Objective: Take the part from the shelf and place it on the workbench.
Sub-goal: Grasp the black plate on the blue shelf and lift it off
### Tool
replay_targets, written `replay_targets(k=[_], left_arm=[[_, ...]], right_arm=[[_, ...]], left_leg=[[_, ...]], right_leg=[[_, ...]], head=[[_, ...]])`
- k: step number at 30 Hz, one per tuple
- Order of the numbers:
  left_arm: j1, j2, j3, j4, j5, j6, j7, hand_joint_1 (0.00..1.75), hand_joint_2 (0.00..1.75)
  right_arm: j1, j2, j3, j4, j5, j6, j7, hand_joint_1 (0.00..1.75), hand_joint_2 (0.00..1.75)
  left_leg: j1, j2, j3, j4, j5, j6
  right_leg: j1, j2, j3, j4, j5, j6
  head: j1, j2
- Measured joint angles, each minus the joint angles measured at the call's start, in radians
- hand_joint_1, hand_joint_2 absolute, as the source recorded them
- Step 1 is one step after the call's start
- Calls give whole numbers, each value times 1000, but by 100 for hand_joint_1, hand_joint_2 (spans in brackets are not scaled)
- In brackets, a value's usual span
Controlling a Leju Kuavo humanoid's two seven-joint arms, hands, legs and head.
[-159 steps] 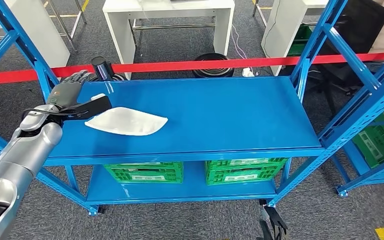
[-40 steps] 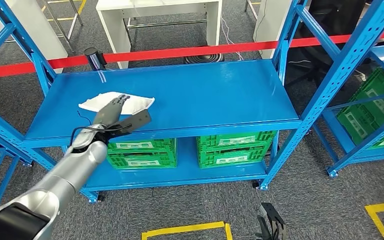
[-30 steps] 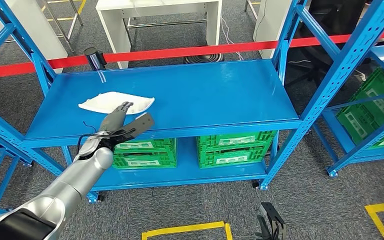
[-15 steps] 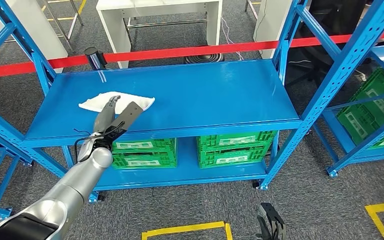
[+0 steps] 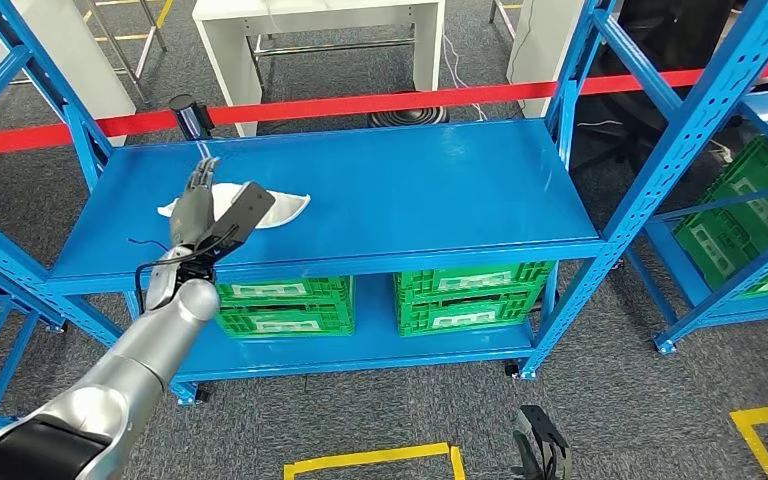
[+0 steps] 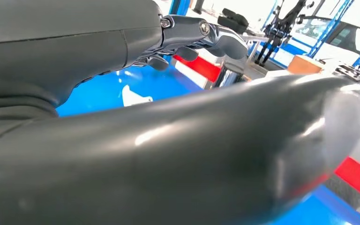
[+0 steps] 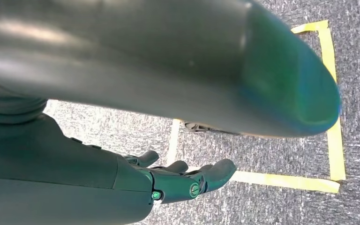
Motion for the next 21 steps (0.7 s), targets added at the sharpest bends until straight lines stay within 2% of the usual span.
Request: replay_targets(k=[12,14,17,18,19,21], left_arm=[[-8,13,0,0,-18,-14,11,0,0],[-9,17,0,0,-18,-15,11,0,0],[-11,22,-1,-3,-18,-15,12,0,0],[-12,22,-1,-4,-18,-16,11,0,0],[-14,23,-2,-4,-18,-17,11,0,0],[-15,23,-2,-4,-18,-19,11,0,0]], right_arm=[[0,0,0,0,2,4,-1,0,0],[0,1,0,0,2,4,-1,0,0],[-1,0,1,0,6,4,1,0,0],[-2,-1,1,0,7,4,1,0,0],[-3,-2,1,0,7,4,2,0,0],[-3,-4,2,0,8,4,4,0,0]], left_leg=[[0,0,0,0,0,0],[-2,0,-2,4,-2,7],[-2,0,15,-27,3,28],[2,1,27,-46,8,33],[6,3,38,-62,13,37],[11,5,46,-70,13,40]], right_leg=[[0,0,0,0,0,0],[-4,-1,0,-3,2,6],[-4,-3,5,-16,5,17],[-1,-3,1,-6,-3,20],[0,-3,-15,27,-21,22],[-5,-2,-75,142,-76,30]], head=[[0,0],[-1,0],[-1,0],[0,0],[1,0],[3,0]])
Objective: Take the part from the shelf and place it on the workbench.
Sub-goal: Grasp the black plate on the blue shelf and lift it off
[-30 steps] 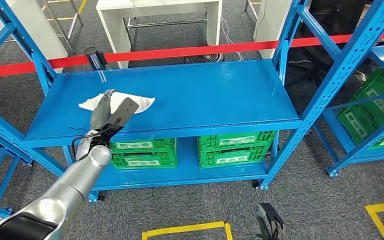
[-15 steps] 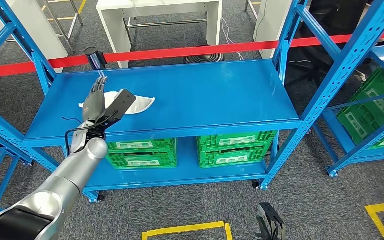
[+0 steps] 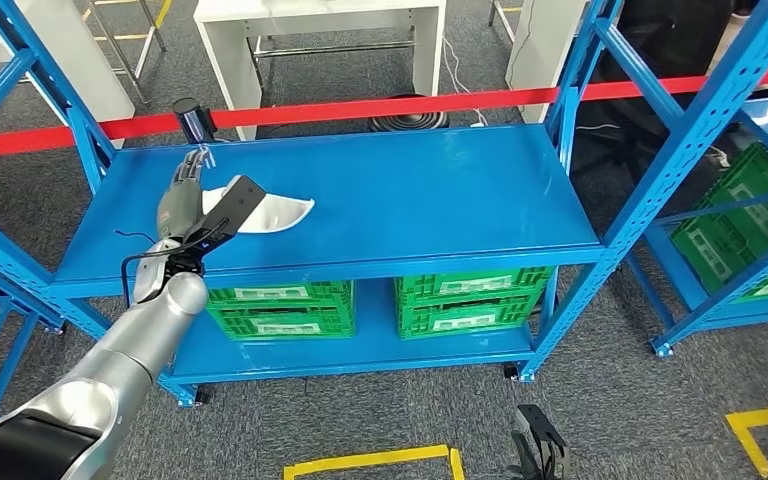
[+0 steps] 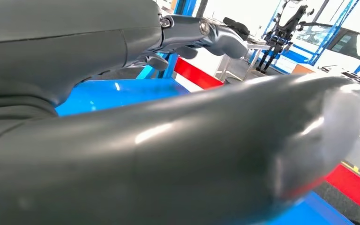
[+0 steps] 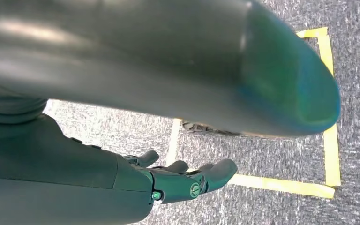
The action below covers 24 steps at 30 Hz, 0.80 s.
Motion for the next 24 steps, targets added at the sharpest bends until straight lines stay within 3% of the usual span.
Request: replay_targets(k=[1,2,3,6,7,9,10,12,14,16,17,18,19,20,22,24], left_arm=[[2,-1,0,0,0,-1,0,0,0],[5,-2,0,1,0,-1,0,0,0],[8,-3,0,1,-1,-2,1,0,0],[8,-7,0,1,-3,-3,5,0,0],[7,-8,0,1,-4,-3,6,0,0],[6,-10,0,1,-6,-5,7,0,0],[6,-12,0,1,-7,-5,6,0,0],[5,-14,-1,0,-8,-8,6,0,0],[2,-14,-1,-1,-8,-10,6,0,0],[3,-14,-1,0,-9,-12,6,0,0],[6,-14,-1,1,-9,-13,6,0,0],[8,-14,-1,1,-9,-15,6,0,0],[8,-14,-1,1,-9,-17,6,0,0],[8,-14,-1,1,-10,-18,5,0,0],[6,-14,-1,3,-10,-22,3,0,0],[6,-14,-2,5,-11,-25,3,0,0]], right_arm=[[1,0,0,0,0,0,1,0,0],[1,-1,0,0,0,-1,2,0,0],[1,-1,0,0,-1,-1,2,0,0],[0,1,0,0,-3,-2,2,0,0],[0,1,0,0,-3,-2,2,0,0],[2,2,0,0,-3,-2,2,0,0],[2,-1,0,0,-3,-2,2,0,0],[3,-1,0,0,-3,-2,2,0,0],[4,-1,0,0,-3,-2,2,0,0],[5,-1,0,0,-4,-2,2,0,0],[6,-1,0,0,-4,-2,2,0,0],[7,-1,0,0,-5,-2,2,0,0],[8,-1,0,0,-6,-2,2,0,0],[8,-1,0,0,-7,-2,2,0,0],[7,2,0,1,-9,-3,2,0,0],[6,6,-1,1,-11,-3,4,0,0]], left_leg=[[2,0,0,3,-3,-2],[5,-1,-1,9,-8,-6],[10,-2,-2,18,-14,-13],[28,-5,-10,65,-45,-46],[29,-7,-14,80,-56,-57],[24,-10,-18,91,-67,-70],[25,-11,-16,89,-70,-73],[26,-9,-18,103,-79,-78],[25,-7,-61,188,-113,-80],[22,-7,-146,324,-152,-75],[19,-7,-181,369,-153,-71],[16,-7,-200,377,-132,-63],[11,-8,-198,345,-92,-53],[4,-10,-181,283,-39,-39],[-10,-16,-143,178,33,-10],[-23,-21,-129,143,48,6]], right_leg=[[-4,0,-30,55,-19,6],[-8,0,-47,82,-20,12],[-13,0,-45,72,-4,19],[-25,0,31,-80,71,40],[-25,3,46,-106,74,33],[-23,7,48,-106,61,6],[-23,8,49,-103,56,-10],[-23,8,59,-105,49,-27],[-21,9,75,-109,39,-42],[-16,9,91,-111,26,-49],[-13,10,101,-111,18,-51],[-9,11,113,-112,10,-51],[-5,13,127,-112,1,-51],[0,14,142,-114,-9,-51],[2,18,163,-123,-24,-46],[-8,21,169,-137,-28,-34]], head=[[0,0],[0,0],[0,0],[4,0],[6,0],[6,0],[2,0],[-5,0],[-10,0],[-12,0],[-12,0],[-13,0],[-13,0],[-14,0],[-7,0],[-5,0]])
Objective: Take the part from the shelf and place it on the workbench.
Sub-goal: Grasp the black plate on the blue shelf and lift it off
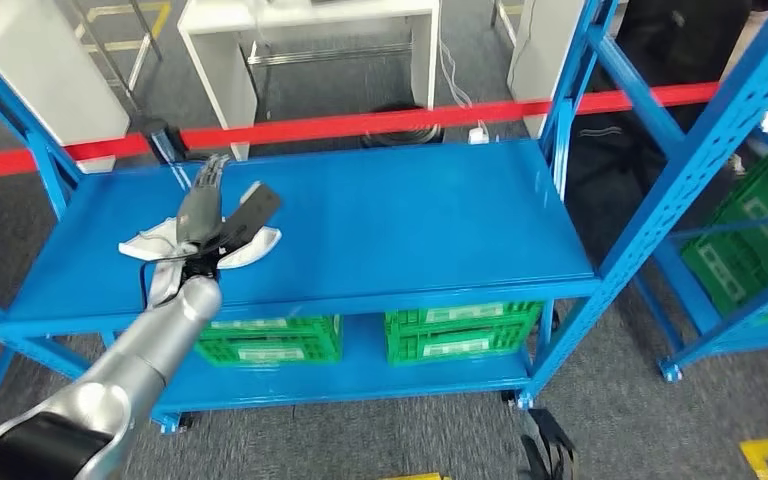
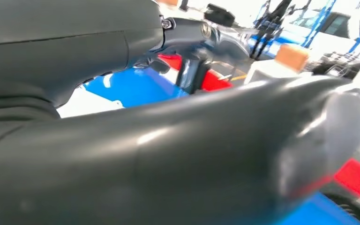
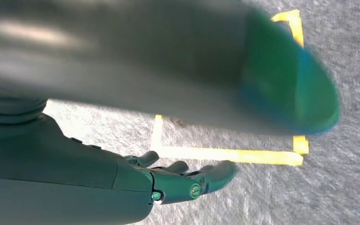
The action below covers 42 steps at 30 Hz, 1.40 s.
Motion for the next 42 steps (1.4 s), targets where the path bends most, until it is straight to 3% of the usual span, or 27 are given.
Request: replay_targets(k=[1,4,7,8,9,10,12,14,15,17,20,23,30,42], left_arm=[[-1,0,0,1,-1,-3,3,0,0],[-6,-2,0,1,-11,-13,21,0,0],[4,-3,-6,9,-24,-54,37,0,0],[14,-3,-10,13,-29,-80,39,0,0],[24,-3,-13,16,-33,-107,39,0,0],[30,-3,-17,19,-39,-134,38,0,0],[32,-1,-27,21,-51,-177,30,0,0],[28,4,-35,21,-60,-201,22,0,0],[27,8,-37,21,-61,-205,20,0,0],[22,15,-41,21,-62,-212,19,0,0],[8,28,-47,21,-60,-232,21,0,0],[-11,52,-49,21,-52,-246,26,0,0],[-24,113,-49,21,-52,-251,8,0,0],[-27,157,-57,18,-82,-286,-11,0,0]], right_arm=[[-2,0,0,0,-1,0,1,0,0],[-1,2,0,0,-3,-1,0,0,0],[-2,0,1,0,-4,-3,-1,0,0],[0,-1,1,0,-4,-3,0,0,0],[2,-2,1,0,-4,-3,0,0,0],[4,-3,1,0,-4,-3,0,0,0],[5,-3,1,0,-4,-5,0,0,0],[4,-3,1,0,-4,-6,0,0,0],[4,-3,1,0,-4,-6,0,0,0],[5,-3,1,0,-6,-6,2,0,0],[4,-2,0,0,-10,-9,9,0,0],[5,-2,-1,0,-14,-11,16,0,0],[5,-2,-2,0,-17,-10,10,0,0],[5,-2,-3,0,-16,-9,10,0,0]], left_leg=[[-5,0,4,-10,2,1],[8,-6,51,-84,-19,1],[17,-7,86,-117,-40,0],[18,-6,93,-114,-47,-1],[19,-5,97,-109,-55,-3],[22,-5,100,-102,-63,-6],[28,-6,101,-81,-80,-18],[28,-8,96,-60,-93,-32],[26,-9,93,-57,-95,-38],[23,-8,92,-57,-95,-36],[22,-6,97,-62,-92,-24],[22,-3,101,-69,-88,-28],[22,-3,103,-75,-85,-52],[19,-3,102,-74,-85,-52]], right_leg=[[-4,1,4,-9,2,7],[-4,-9,-4,-4,-12,19],[-2,-16,-97,153,-67,33],[-3,-16,-129,200,-72,39],[-4,-17,-150,217,-58,44],[-5,-17,-155,198,-23,47],[-7,-19,-131,96,59,50],[-4,-18,-104,22,85,40],[-2,-16,-100,18,78,31],[-2,-14,-98,12,78,15],[-2,-10,-97,10,80,10],[-1,-7,-97,10,81,6],[0,-8,-97,10,81,4],[0,-8,-89,-3,89,13]], head=[[-3,0],[-5,0],[1,0],[2,0],[3,0],[3,0],[5,0],[8,0],[8,0],[6,0],[4,0],[4,0],[4,0],[4,0]])
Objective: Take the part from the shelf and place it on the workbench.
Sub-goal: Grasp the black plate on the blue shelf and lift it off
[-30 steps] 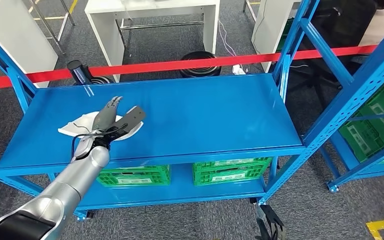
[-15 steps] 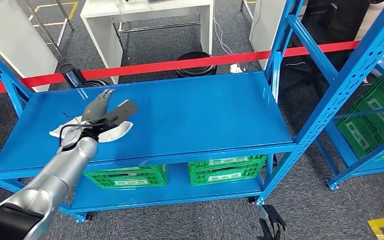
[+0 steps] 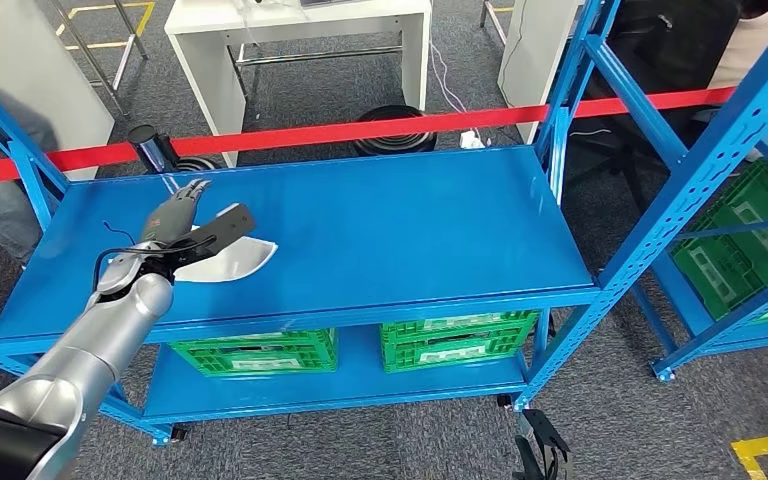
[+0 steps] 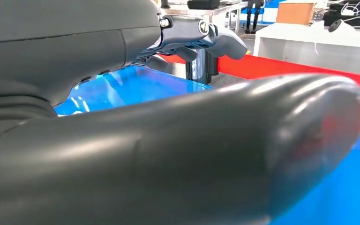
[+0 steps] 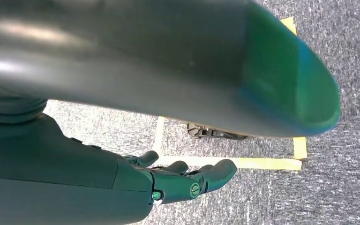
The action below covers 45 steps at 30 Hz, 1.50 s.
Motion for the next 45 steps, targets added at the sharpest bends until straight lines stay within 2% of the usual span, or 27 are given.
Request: replay_targets(k=[10,15,24,33,45], left_arm=[[0,70,-39,-12,-27,-64,-98,0,0],[0,98,-49,-27,-29,-75,-139,0,0],[27,175,-83,-69,-15,-77,-201,0,0],[47,226,-115,-89,-11,-66,-198,0,0],[81,288,-158,-82,-29,-28,-147,0,0]], right_arm=[[1,1,-10,0,-14,-11,5,0,0],[1,2,-19,0,-18,-13,6,0,0],[2,2,-24,0,-12,-9,0,0,0],[2,3,-24,0,-12,-8,-4,0,0],[4,3,-24,0,-5,0,-6,0,0]], left_leg=[[-1,0,-1,1,0,1],[-1,0,-1,1,0,1],[-1,0,-1,1,0,1],[-1,0,-1,1,0,1],[-1,0,-1,1,0,1]], right_leg=[[-1,0,1,-3,2,3],[-1,0,1,-3,2,3],[-1,0,1,-3,2,3],[-1,0,1,-3,2,3],[-1,0,1,-3,2,3]], head=[[0,0],[0,0],[0,0],[0,0],[0,0]])
